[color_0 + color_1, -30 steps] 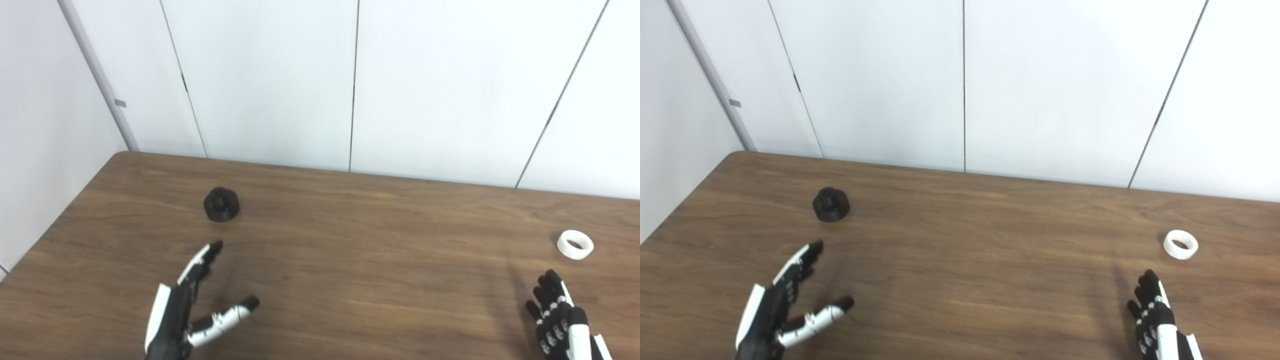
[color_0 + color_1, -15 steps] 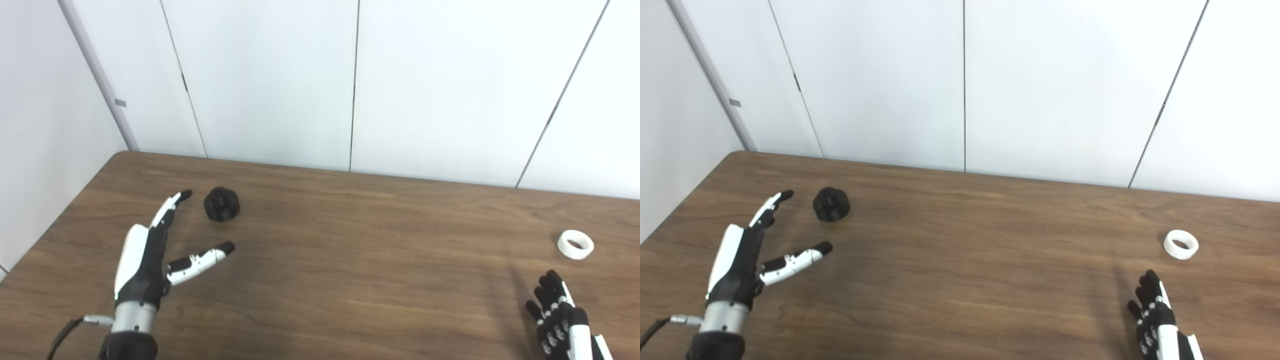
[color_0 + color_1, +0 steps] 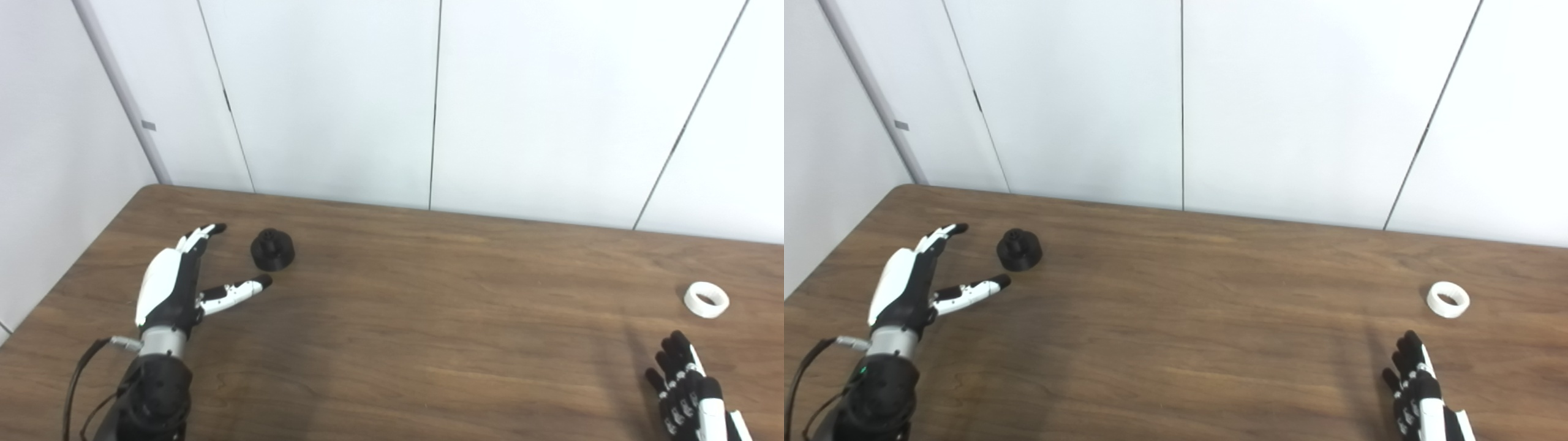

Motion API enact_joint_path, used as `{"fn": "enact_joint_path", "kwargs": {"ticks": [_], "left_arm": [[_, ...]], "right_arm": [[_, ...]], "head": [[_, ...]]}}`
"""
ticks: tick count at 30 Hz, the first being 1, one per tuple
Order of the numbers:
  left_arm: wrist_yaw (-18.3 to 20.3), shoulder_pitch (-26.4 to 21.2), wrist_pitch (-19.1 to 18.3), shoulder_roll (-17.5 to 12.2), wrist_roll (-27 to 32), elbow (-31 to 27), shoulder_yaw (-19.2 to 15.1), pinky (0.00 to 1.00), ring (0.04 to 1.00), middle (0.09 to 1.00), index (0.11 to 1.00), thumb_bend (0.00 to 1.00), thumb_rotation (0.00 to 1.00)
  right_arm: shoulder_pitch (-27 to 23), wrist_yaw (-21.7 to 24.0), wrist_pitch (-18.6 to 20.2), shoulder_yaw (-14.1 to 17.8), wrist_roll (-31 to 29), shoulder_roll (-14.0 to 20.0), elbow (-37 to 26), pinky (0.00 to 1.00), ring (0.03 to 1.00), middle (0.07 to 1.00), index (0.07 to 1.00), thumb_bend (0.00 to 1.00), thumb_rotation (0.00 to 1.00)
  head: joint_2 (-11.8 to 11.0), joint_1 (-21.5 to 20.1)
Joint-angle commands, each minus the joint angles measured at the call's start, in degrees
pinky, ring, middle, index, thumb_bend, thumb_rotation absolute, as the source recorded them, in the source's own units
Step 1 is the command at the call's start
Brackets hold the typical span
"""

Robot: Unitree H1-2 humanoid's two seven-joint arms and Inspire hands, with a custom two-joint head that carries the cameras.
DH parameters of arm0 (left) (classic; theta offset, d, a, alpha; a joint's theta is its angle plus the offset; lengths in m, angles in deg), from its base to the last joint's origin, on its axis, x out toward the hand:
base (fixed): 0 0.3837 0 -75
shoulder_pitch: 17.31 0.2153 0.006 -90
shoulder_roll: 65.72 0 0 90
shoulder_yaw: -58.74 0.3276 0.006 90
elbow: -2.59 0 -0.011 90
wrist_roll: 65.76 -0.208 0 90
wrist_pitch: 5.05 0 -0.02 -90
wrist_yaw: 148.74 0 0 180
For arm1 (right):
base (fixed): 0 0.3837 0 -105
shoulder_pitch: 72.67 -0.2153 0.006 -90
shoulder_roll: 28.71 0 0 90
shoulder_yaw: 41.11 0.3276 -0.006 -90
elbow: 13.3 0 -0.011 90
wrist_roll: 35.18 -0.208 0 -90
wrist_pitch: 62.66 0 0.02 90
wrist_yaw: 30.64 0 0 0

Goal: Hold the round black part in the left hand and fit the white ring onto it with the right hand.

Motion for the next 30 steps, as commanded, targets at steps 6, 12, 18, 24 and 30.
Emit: {"fn": "enact_joint_path", "kwargs": {"ticks": [6,12,18,24,30], "left_arm": [[-3.86,-8.09,2.06,-2.68,-4.65,7.11,1.91,1.0,1.0,0.969,0.848,0.88,0.36],[-4.6,-11.09,2.23,-2.51,-4.41,12.04,3.0,1.0,1.0,0.957,0.842,0.91,0.38],[-5.36,-14.2,1.26,-2.6,-5.31,17.84,4.4,1.0,1.0,0.946,0.843,0.92,0.39],[-5.92,-16.45,0.73,-3.14,-5.67,22.17,5.16,1.0,1.0,0.943,0.841,0.91,0.38],[-6.3,-18.04,1.51,-3.47,-4.43,25.03,5.23,1.0,1.0,0.948,0.843,0.9,0.38]], "right_arm": [[9.72,-0.67,0.58,-0.78,1.08,-0.36,-1.75,1.0,1.0,1.0,1.0,0.49,1.0],[10.09,-0.67,0.51,-0.86,1.23,-0.46,-2.1,1.0,1.0,1.0,1.0,0.5,1.0],[10.53,-1.02,1.03,-0.96,1.76,-0.87,-2.81,1.0,1.0,1.0,1.0,0.49,1.0],[10.84,-0.74,0.94,-0.84,1.14,-1.06,-2.97,1.0,1.0,1.0,1.0,0.48,1.0],[10.88,-0.94,0.51,-0.84,1.46,-1.23,-3.08,1.0,1.0,1.0,1.0,0.48,1.0]], "head": [[0.2,-0.53],[0.34,-0.75],[0.46,-1.1],[0.58,-1.31],[0.75,-1.76]]}}
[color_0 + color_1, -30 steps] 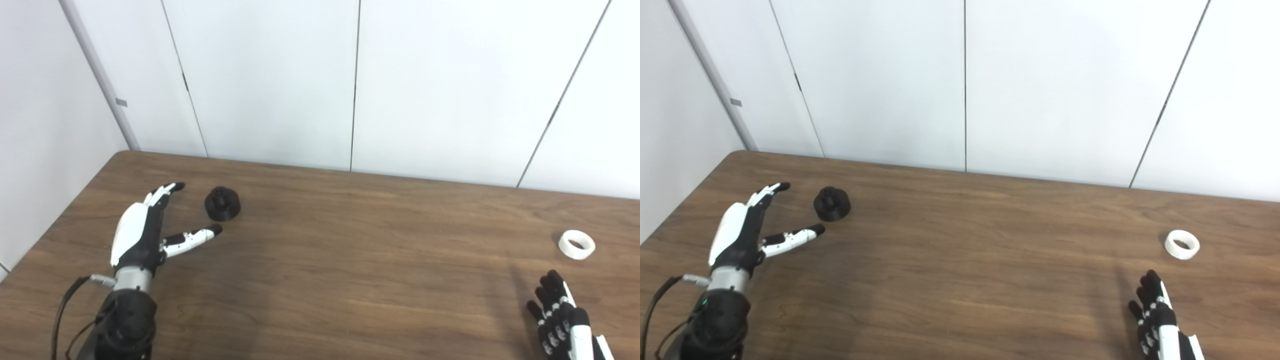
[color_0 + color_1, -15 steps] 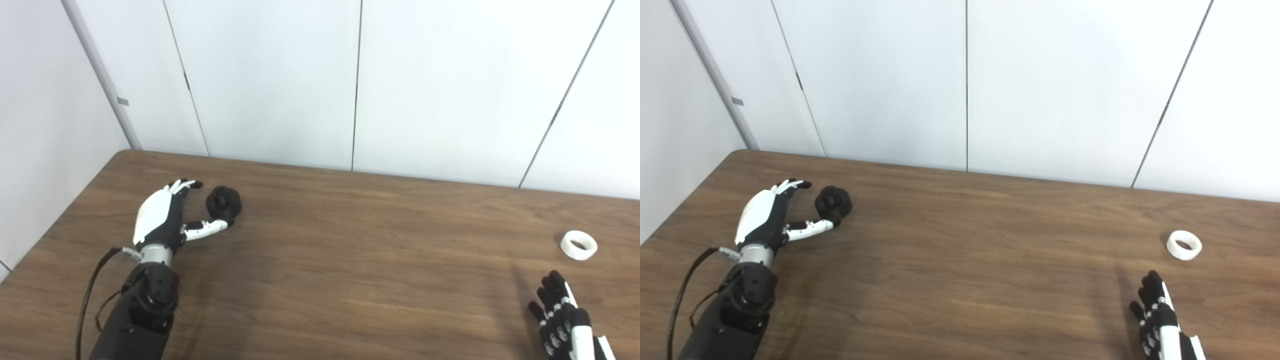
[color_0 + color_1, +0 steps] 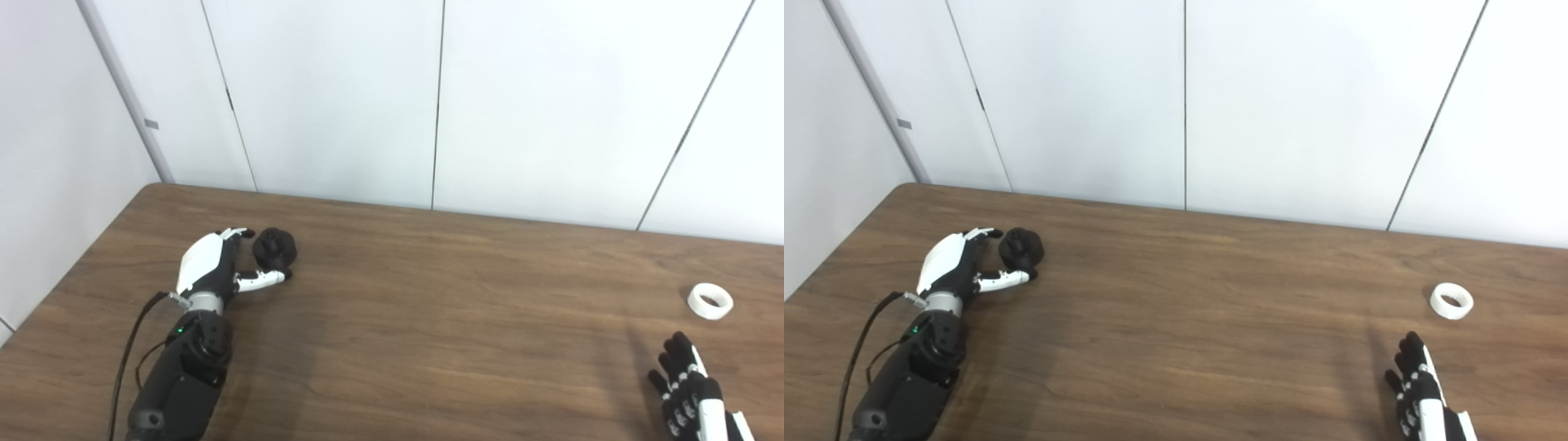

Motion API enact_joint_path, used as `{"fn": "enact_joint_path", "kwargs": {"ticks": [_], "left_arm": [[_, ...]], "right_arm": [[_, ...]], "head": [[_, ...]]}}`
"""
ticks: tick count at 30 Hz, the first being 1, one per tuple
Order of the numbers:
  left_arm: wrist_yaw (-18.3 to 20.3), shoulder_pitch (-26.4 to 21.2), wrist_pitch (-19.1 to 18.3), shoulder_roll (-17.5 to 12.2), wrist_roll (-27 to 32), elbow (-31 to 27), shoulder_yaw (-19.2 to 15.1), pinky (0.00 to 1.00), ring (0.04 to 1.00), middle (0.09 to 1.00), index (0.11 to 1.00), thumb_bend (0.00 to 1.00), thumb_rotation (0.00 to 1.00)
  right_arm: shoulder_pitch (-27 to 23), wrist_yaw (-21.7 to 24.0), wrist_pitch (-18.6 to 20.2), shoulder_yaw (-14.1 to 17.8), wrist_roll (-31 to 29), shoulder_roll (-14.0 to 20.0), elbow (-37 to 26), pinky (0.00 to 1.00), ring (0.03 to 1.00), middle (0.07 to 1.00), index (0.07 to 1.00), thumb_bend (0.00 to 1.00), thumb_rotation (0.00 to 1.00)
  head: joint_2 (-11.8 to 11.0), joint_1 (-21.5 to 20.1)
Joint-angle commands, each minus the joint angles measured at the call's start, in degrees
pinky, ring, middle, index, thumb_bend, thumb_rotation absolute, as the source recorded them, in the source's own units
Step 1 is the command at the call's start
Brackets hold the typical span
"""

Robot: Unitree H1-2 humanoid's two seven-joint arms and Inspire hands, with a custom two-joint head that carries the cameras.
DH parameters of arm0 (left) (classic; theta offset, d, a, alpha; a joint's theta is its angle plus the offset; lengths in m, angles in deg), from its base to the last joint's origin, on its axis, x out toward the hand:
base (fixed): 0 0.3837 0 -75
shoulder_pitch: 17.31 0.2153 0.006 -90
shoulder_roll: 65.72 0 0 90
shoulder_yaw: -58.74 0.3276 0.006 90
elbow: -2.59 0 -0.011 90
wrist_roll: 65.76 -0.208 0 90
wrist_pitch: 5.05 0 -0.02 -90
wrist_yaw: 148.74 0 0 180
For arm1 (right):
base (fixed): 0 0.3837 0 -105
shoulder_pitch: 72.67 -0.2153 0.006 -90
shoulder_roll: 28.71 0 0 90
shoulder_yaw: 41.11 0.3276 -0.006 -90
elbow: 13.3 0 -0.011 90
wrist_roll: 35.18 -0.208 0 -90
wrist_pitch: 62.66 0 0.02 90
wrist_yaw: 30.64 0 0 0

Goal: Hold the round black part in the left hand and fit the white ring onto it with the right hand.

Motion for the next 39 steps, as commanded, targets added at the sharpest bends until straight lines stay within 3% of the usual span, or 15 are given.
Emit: {"fn": "enact_joint_path", "kwargs": {"ticks": [1,16,39], "left_arm": [[-2.6,-4.71,1.25,-2.93,-0.55,-0.61,-0.51,1.0,1.0,0.948,0.842,0.9,0.38],[-2.45,-4.87,1.85,-2.56,1.13,-1.63,-0.74,1.0,0.995,0.924,0.796,0.88,0.34],[-1.89,-5.59,1.97,-2.54,1.74,-2.27,0.81,1.0,0.988,0.911,0.781,0.86,0.32]], "right_arm": [[10.71,-0.74,-0.05,-0.66,-0.16,-1.23,-2.06,1.0,1.0,1.0,0.999,0.48,1.0],[11.06,-1.38,1.64,-0.98,0.7,-1.68,-3.17,1.0,1.0,1.0,0.993,0.54,1.0],[11.44,-1.74,1.06,-1.38,0.3,-1.91,-3.81,1.0,1.0,1.0,0.996,0.5,1.0]], "head": [[0.13,0.01],[0.35,-0.45],[0.86,-0.88]]}}
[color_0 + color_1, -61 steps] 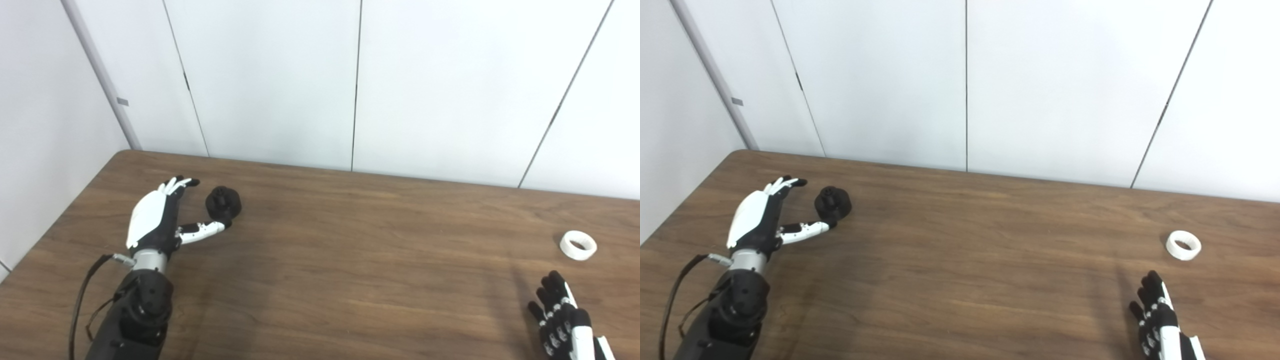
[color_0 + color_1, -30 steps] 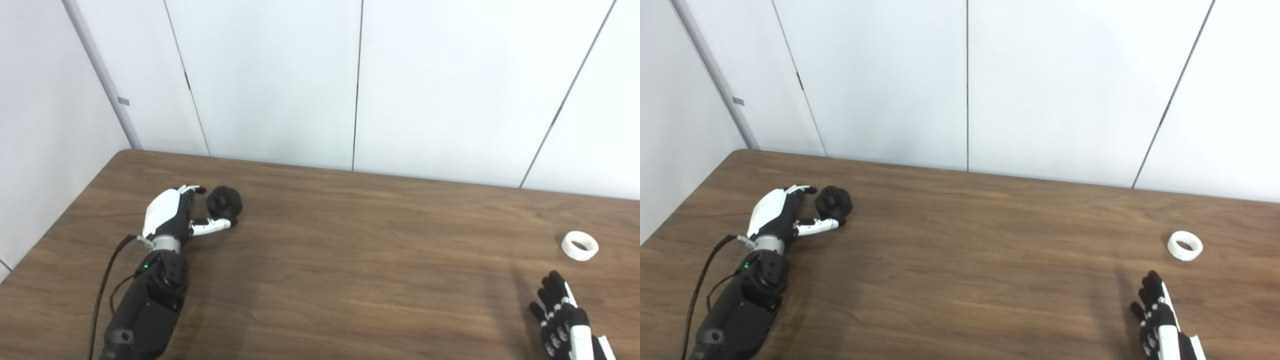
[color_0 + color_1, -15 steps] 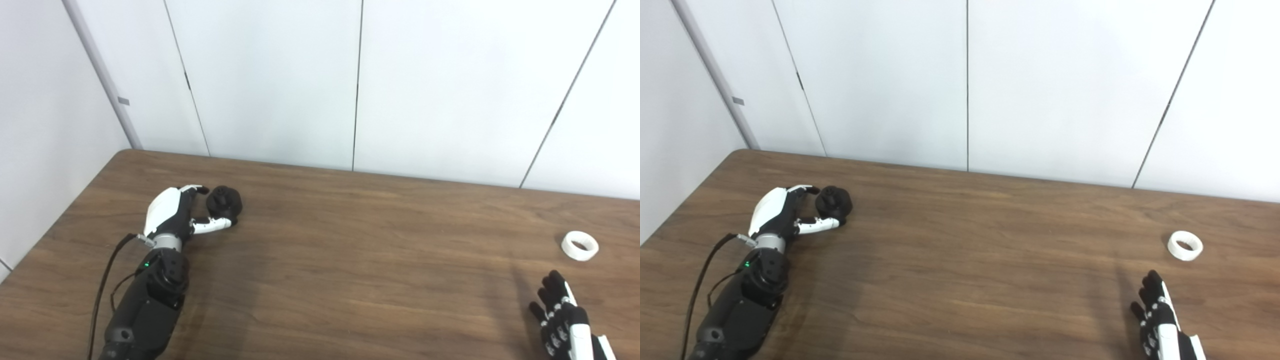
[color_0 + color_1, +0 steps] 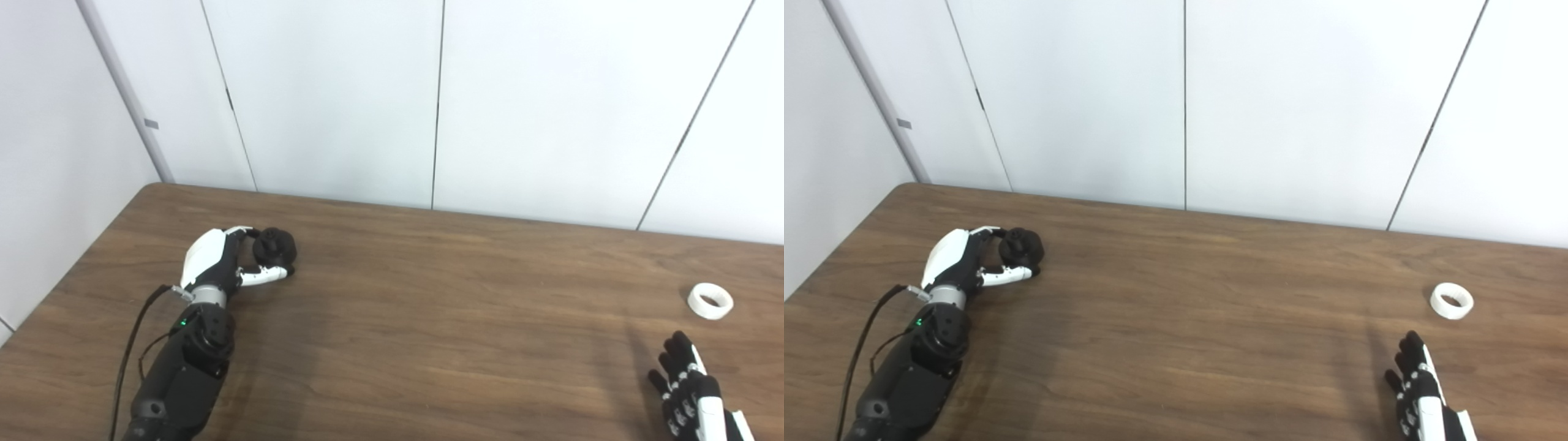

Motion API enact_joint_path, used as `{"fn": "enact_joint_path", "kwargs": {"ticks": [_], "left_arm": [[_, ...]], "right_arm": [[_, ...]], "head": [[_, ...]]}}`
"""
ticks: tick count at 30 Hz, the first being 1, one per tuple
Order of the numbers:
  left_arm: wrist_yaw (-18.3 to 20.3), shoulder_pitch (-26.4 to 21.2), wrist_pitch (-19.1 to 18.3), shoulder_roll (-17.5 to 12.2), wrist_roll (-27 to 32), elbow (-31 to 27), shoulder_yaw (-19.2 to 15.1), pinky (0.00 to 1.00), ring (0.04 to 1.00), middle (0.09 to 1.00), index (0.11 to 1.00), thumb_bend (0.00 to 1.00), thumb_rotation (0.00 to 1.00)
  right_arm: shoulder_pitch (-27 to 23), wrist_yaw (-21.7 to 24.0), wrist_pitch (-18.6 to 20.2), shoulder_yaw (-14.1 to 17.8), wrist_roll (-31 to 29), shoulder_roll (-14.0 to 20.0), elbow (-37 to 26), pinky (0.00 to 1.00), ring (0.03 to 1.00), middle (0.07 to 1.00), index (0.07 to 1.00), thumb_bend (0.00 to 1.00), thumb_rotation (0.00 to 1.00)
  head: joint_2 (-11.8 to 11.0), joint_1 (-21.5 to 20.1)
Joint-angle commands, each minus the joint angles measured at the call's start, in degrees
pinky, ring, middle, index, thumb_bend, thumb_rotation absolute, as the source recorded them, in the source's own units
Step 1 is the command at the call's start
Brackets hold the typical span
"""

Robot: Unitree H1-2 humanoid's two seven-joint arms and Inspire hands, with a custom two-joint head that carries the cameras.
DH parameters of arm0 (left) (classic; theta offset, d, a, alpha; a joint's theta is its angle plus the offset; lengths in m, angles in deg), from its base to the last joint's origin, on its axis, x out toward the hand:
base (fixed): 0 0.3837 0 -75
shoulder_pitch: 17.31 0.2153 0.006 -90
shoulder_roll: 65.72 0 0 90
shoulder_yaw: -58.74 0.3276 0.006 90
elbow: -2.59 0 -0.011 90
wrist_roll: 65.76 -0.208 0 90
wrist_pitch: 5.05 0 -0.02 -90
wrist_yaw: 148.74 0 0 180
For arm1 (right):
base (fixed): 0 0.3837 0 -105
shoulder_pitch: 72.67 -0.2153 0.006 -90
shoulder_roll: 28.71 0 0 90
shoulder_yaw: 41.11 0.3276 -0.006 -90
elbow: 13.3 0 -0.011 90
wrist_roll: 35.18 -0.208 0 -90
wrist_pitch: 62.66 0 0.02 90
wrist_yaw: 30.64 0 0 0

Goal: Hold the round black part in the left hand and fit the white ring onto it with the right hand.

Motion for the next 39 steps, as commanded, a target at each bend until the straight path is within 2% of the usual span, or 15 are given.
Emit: {"fn": "enact_joint_path", "kwargs": {"ticks": [1,19,27,39], "left_arm": [[-1.97,-4.47,1.96,-2.26,-0.73,-2.89,-0.13,1.0,0.989,0.912,0.778,0.86,0.31],[-3.31,-5.33,2.6,-1.93,-1.15,-1.6,-0.03,1.0,0.98,0.899,0.704,0.84,0.25],[-3.78,-6.29,3.4,-1.79,-1.06,-0.3,0.32,1.0,0.977,0.899,0.717,0.85,0.25],[-3.15,-7.36,2.59,-1.5,-0.65,0.16,0.72,1.0,0.982,0.907,0.724,0.85,0.26]], "right_arm": [[11.48,-0.86,-0.26,-0.94,0.02,-1.83,-2.97,1.0,1.0,1.0,0.991,0.51,1.0],[11.55,-1.06,-0.16,-0.92,0.07,-1.87,-3.09,1.0,1.0,1.0,0.987,0.53,1.0],[11.72,-1.07,-0.08,-0.97,-0.01,-1.97,-3.05,1.0,1.0,1.0,0.984,0.53,1.0],[11.75,-1.39,0.2,-0.97,0.35,-2.14,-3.31,1.0,1.0,1.0,0.982,0.54,1.0]], "head": [[0.05,0.1],[0.08,-0.28],[0.07,-0.57],[0.15,-0.69]]}}
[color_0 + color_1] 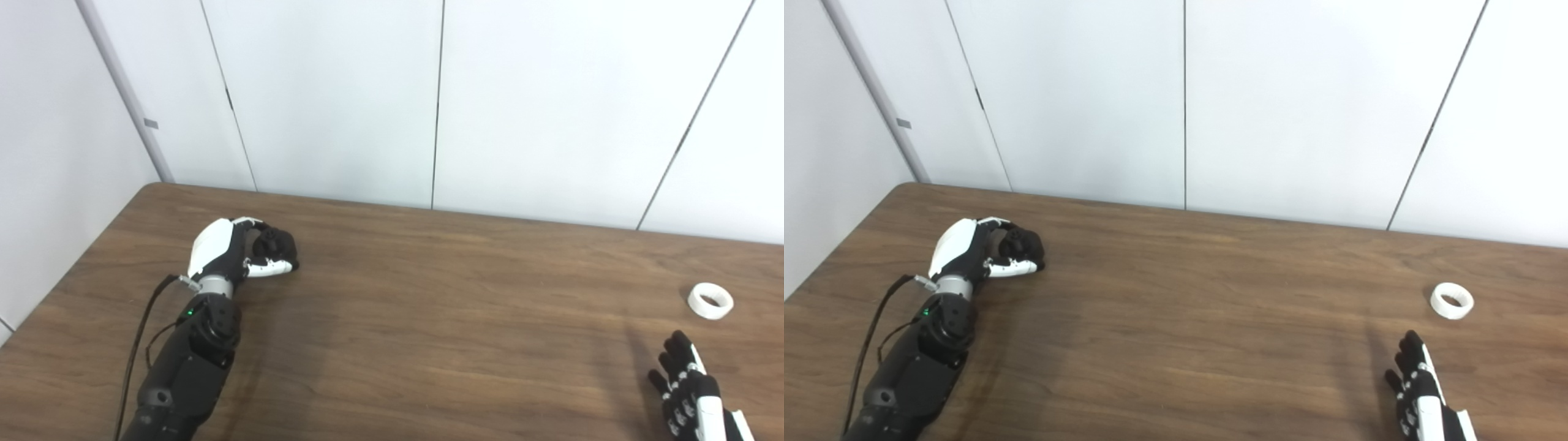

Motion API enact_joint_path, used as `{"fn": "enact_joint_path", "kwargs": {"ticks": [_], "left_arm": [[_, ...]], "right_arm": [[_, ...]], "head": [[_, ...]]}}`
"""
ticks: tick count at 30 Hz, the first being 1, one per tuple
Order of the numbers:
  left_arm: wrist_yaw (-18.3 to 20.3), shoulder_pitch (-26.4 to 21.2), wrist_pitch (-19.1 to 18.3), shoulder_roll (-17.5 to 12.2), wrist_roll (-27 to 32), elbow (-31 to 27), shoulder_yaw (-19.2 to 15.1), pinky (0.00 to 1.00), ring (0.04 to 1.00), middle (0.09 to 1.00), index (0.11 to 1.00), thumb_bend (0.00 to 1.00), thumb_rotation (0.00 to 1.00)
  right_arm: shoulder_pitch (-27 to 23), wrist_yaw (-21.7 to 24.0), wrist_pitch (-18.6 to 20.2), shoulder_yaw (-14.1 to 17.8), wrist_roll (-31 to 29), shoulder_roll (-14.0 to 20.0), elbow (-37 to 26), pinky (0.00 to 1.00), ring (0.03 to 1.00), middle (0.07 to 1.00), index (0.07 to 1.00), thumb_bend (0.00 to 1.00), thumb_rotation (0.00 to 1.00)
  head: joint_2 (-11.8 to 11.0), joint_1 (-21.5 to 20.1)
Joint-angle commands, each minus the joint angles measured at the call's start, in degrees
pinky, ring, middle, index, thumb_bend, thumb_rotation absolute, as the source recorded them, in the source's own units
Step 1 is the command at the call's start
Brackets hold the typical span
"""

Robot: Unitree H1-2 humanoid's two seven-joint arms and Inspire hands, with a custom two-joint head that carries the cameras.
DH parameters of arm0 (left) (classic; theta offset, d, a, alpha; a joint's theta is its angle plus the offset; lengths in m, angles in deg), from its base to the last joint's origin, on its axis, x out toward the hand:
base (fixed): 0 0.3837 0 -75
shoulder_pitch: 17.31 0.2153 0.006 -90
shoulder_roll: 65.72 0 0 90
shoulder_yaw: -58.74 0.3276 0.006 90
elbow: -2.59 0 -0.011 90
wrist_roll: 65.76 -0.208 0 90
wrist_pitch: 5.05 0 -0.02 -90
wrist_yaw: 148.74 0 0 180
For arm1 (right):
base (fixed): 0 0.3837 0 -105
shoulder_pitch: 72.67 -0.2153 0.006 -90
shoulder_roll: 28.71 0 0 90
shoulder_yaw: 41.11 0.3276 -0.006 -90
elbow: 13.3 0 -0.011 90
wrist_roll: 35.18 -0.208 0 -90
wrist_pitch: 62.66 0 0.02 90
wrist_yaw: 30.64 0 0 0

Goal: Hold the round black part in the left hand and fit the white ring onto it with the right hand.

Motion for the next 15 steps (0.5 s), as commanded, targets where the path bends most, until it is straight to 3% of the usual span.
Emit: {"fn": "enact_joint_path", "kwargs": {"ticks": [1,15], "left_arm": [[-2.61,-4.83,1.54,-1.55,-0.63,-1.01,-0.38,1.0,0.98,0.906,0.713,0.85,0.26],[-3.35,-4.75,1.92,-1.76,-0.84,-0.49,-0.2,1.0,0.974,0.883,0.627,0.84,0.24]], "right_arm": [[11.66,-1.09,-0.19,-0.86,0.18,-2.03,-2.78,1.0,1.0,1.0,0.986,0.53,1.0],[11.75,-1.08,-0.27,-0.82,0.34,-1.84,-2.96,1.0,1.0,0.999,0.986,0.54,1.0]], "head": [[0.07,0.01],[0.32,0.2]]}}
